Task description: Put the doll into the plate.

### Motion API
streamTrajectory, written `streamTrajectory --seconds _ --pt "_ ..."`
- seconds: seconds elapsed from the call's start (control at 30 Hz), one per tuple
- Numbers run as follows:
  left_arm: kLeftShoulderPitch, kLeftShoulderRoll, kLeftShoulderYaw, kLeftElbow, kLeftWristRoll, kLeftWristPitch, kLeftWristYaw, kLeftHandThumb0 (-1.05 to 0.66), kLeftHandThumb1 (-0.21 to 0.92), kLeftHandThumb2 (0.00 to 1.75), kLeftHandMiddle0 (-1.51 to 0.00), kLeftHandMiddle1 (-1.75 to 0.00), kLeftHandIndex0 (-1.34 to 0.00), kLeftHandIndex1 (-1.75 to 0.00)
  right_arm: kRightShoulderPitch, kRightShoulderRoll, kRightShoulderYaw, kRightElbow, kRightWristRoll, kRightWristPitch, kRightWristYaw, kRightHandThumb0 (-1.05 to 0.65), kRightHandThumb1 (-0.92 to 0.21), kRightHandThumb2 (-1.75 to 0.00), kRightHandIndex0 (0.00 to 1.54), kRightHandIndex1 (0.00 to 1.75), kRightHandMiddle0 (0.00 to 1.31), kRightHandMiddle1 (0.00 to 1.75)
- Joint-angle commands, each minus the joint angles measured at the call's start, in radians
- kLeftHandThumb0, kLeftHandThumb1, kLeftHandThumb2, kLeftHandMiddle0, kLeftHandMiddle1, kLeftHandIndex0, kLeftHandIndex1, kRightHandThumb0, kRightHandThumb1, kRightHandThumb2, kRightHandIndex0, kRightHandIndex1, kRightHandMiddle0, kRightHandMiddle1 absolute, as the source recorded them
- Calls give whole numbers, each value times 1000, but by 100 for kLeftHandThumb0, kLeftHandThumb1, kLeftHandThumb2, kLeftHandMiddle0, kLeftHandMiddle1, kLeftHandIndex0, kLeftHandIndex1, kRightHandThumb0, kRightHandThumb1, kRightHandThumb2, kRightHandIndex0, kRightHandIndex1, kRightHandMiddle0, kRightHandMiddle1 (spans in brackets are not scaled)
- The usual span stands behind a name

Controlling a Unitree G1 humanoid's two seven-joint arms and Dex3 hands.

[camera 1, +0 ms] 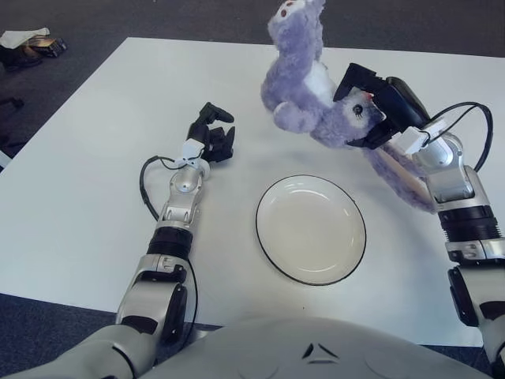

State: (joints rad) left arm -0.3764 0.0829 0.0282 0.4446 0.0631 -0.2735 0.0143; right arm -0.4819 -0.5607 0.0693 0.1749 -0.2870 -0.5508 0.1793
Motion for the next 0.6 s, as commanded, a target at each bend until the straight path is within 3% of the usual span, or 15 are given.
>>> streamTrajectory --seconds 0.0,0.4,0.57 --pt "-4 22 12 21 11 -2 13 -38 66 88 -95 -175 -35 -175 24 -32 -27 -12 9 -78 4 -48 -31 -132 130 175 62 175" --pt "-22 45 30 47 -1 -6 9 -39 64 90 -93 -175 -36 -175 63 -65 -53 65 42 -278 15 -47 -32 -131 125 175 61 175" --pt "-46 62 45 83 -28 -2 -13 -39 63 92 -92 -175 -37 -175 83 -85 -83 83 12 -406 -13 -48 -30 -133 125 175 62 175"
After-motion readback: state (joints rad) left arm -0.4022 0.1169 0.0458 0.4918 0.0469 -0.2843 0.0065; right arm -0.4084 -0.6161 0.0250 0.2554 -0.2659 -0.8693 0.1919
